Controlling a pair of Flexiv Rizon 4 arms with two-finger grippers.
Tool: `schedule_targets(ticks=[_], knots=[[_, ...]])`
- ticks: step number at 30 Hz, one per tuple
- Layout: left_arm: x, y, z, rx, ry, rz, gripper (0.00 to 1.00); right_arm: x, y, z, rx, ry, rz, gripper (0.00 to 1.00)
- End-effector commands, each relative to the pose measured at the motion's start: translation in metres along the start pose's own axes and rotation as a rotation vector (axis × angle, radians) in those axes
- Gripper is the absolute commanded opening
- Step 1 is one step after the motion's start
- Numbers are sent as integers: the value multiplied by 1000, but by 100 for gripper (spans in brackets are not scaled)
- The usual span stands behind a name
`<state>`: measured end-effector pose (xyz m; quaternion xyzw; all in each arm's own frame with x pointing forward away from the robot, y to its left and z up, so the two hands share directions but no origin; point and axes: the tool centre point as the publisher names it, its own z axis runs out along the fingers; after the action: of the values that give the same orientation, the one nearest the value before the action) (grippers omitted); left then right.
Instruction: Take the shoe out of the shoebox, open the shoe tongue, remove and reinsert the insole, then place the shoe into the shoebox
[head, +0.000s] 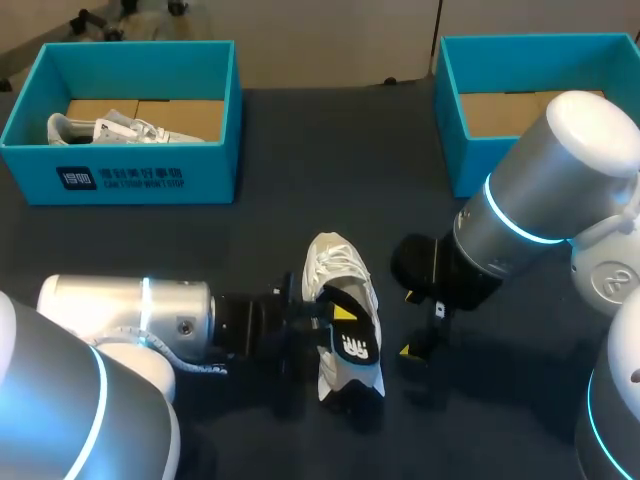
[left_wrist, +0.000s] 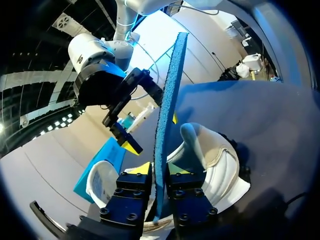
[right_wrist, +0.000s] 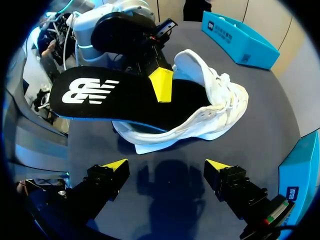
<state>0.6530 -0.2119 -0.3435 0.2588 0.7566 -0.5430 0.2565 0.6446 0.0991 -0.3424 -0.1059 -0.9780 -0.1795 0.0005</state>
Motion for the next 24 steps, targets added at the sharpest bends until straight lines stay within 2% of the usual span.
schedule_targets(ticks=[1,9,11,13,17,21,24], knots=[[-1,-5,-3,-3,8,-11,23,1,1,3,1,-4,1,100],[-2,-17,-5,0,27,-58,24,1,1,3,1,-4,1,100],[-2,-20,-5,-2,32,-69,29,1,1,3,1,-4,1,100],[-2,-24,-5,1,47,-107,29,1,1,3,1,-4,1,100],[-1,-32,-5,27,68,-157,28,1,1,3,1,-4,1,100],[2,-37,-5,12,78,-147,25,1,1,3,1,-4,1,100],[4,-39,-4,-11,81,-142,15,1,1,3,1,-4,1,100]])
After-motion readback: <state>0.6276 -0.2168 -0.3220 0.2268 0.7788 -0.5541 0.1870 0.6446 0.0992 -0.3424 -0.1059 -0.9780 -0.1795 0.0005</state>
